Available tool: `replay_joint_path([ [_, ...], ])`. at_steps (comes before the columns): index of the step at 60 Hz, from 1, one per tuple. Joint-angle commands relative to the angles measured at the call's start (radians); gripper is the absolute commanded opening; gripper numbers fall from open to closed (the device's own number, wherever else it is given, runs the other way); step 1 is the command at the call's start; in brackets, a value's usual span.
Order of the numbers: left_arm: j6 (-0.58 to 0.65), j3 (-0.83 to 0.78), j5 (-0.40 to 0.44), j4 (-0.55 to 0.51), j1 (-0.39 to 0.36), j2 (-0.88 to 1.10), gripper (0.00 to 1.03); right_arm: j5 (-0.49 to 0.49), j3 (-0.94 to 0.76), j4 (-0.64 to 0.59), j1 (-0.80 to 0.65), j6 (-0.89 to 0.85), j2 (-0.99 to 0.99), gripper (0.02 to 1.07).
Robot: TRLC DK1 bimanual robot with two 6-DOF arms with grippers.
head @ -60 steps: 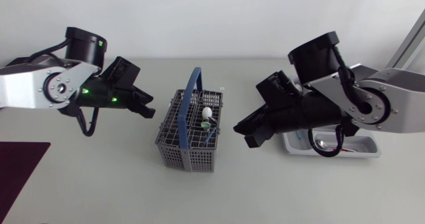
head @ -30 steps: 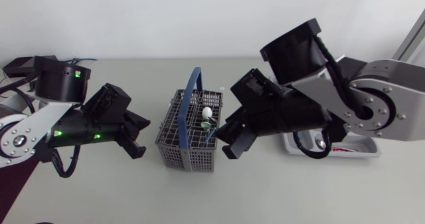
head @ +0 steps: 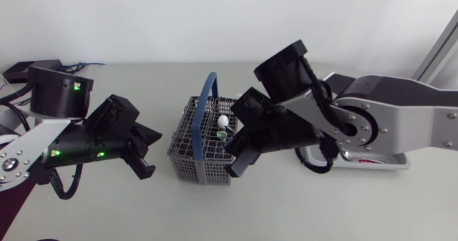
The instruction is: Unload the cutlery basket into the drawer organizer.
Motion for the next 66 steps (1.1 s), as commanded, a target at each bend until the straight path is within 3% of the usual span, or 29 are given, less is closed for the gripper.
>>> replay_joint_path([
  [1, 0.017, -0.034, -0.007, -0.003, -0.009, -0.016, 0.21, 0.008, 0.029, 0.014, 0.012, 0.001, 0.032, 0.29],
  [11, 0.016, -0.034, -0.009, -0.003, -0.008, -0.024, 0.21, 0.008, 0.04, 0.014, 0.034, -0.003, 0.049, 0.12],
  [33, 0.016, -0.03, -0.009, -0.001, -0.008, -0.024, 0.21, 0.008, 0.04, -0.001, 0.026, -0.019, -0.013, 0.09],
  [53, 0.022, -0.033, -0.009, 0.009, -0.011, -0.015, 0.21, 0.011, 0.057, -0.118, 0.026, -0.019, -0.2, 0.09],
  [66, 0.026, -0.034, -0.009, 0.008, -0.012, -0.021, 0.21, 0.009, 0.105, -0.28, -0.005, -0.028, -0.39, 0.09],
])
